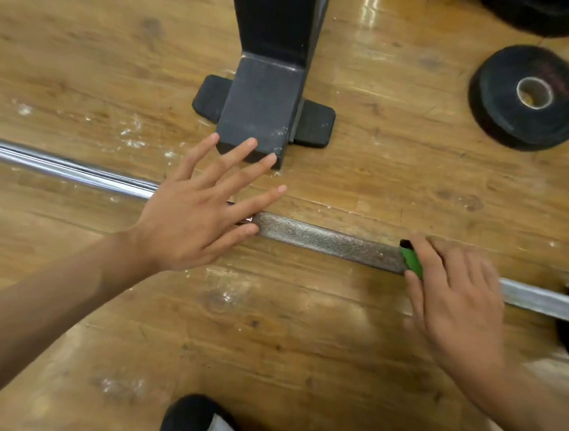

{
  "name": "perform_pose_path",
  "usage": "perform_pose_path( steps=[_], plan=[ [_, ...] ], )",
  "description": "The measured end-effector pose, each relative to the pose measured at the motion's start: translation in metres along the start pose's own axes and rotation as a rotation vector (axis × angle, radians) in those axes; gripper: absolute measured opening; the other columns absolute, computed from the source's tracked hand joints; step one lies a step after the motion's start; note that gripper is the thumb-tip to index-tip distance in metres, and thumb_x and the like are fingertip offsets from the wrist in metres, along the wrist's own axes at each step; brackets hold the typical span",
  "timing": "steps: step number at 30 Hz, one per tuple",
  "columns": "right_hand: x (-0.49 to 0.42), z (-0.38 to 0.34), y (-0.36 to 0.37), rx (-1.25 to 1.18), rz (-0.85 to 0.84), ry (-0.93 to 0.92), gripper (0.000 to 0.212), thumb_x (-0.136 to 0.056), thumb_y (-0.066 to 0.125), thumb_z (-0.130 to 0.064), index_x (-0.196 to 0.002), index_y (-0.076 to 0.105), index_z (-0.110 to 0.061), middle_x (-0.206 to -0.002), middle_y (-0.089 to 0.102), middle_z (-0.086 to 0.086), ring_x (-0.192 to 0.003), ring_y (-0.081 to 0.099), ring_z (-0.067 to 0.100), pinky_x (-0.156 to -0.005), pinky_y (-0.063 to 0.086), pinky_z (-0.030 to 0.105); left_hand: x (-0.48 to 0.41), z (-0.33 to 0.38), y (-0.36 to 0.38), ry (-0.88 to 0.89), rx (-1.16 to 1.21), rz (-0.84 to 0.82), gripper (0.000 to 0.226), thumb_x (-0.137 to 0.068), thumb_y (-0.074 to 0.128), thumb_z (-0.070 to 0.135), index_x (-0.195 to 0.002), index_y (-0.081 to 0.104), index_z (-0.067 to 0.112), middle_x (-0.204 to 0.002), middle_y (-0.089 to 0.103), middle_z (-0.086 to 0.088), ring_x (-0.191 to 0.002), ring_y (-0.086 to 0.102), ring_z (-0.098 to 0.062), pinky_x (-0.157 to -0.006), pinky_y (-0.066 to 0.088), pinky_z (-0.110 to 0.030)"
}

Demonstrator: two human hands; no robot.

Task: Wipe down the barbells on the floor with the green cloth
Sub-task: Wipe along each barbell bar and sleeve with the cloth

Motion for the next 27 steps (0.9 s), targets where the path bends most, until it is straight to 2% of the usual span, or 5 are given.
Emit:
perform_pose_path(
  steps=[6,15,18,22,27],
  plan=[
    [-0.059,-0.154,0.023,-0.090,-0.012,-0.094,0.054,-0.106,0.040,-0.036,-0.151,0.046,-0.005,-0.128,0.060,0.013,-0.112,0.056,0.033,-0.103,0.037,0.044,-0.004,-0.004,-0.002,-0.025,0.059,-0.056,0.060,-0.112,0.018,0.045,-0.154,0.051,0.017,-0.171,0.024,-0.015,-0.161,0.007,-0.038,-0.127,0.008,-0.066],
    [-0.016,-0.008,0.002,0.079,-0.063,-0.285,0.047,-0.106,0.043,-0.028,-0.146,0.050,-0.003,-0.121,0.059,0.020,-0.100,0.056,0.041,-0.091,0.041,0.049,-0.006,-0.017,0.003,-0.290,-0.029,0.015,0.065,-0.108,0.022,0.052,-0.148,0.057,0.013,-0.164,0.042,-0.013,-0.160,0.019,-0.035,-0.126,0.005,-0.067],
    [-0.039,-0.059,0.011,0.041,0.049,-0.163,0.042,-0.104,0.049,-0.026,-0.136,0.057,-0.001,-0.109,0.062,0.017,-0.093,0.056,0.037,-0.090,0.039,0.045,-0.010,-0.017,0.000,-0.257,-0.037,0.043,0.059,-0.109,0.025,0.047,-0.148,0.058,0.017,-0.162,0.045,-0.007,-0.160,0.020,-0.033,-0.125,0.007,-0.068],
    [-0.083,-0.161,0.023,-0.090,0.115,-0.291,0.048,-0.104,0.049,-0.022,-0.146,0.051,0.000,-0.108,0.062,0.010,-0.095,0.059,0.030,-0.094,0.043,0.041,-0.011,-0.018,0.000,-0.217,-0.023,0.009,0.063,-0.111,0.016,0.045,-0.152,0.053,0.017,-0.164,0.043,-0.008,-0.160,0.020,-0.032,-0.124,0.011,-0.068],
    [-0.056,-0.092,0.012,-0.017,0.034,-0.483,0.053,-0.102,0.054,-0.014,-0.151,0.041,0.002,-0.120,0.060,0.016,-0.101,0.057,0.034,-0.092,0.044,0.044,-0.012,-0.021,0.001,-0.236,-0.012,0.042,0.062,-0.111,0.020,0.046,-0.153,0.051,0.013,-0.161,0.047,-0.008,-0.159,0.024,-0.032,-0.125,0.010,-0.067]
  ],
)
Point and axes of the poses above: each hand's wrist, its own x-axis away from the middle knuckle, its own y-axis out of the palm, z = x × y, the point moved 8 cm from there along -x, towards the middle knuckle
